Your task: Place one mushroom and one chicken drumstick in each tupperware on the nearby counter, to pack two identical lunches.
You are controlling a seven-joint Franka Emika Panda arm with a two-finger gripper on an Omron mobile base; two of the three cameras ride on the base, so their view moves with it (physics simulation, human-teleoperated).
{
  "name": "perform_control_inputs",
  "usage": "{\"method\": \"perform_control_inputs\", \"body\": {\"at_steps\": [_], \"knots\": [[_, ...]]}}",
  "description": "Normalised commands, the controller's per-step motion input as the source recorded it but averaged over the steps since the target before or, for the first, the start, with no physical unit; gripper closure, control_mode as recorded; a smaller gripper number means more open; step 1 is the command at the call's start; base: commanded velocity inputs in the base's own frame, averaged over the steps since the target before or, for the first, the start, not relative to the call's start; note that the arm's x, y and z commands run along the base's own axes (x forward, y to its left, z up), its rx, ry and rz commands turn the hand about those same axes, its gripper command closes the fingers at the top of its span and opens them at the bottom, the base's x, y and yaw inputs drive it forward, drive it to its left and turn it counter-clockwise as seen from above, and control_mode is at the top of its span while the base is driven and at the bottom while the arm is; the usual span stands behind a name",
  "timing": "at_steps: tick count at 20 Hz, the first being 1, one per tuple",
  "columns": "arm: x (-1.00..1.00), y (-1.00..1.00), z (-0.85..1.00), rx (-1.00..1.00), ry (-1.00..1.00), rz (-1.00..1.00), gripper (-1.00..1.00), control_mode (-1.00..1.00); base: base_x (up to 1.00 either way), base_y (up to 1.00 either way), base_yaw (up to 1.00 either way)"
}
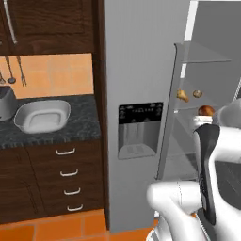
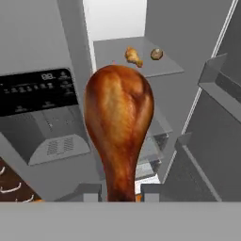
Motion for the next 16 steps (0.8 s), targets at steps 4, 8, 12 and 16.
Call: {"method": "perform_control_inputs", "body": {"at_steps": [4,8,12,16], "knots": [[0.00,0.00,0.00,0.00,0.00,0.00,1.00,1.00,-0.04,1.00,0.33],[0.00,0.00,0.00,0.00,0.00,0.00,1.00,1.00,0.00,1.00,0.28],[0.00,0.00,0.00,0.00,0.00,0.00,1.00,1.00,0.07,1.00,0.13],[0.00,0.00,0.00,0.00,0.00,0.00,1.00,1.00,0.13,1.00,0.11]]}}
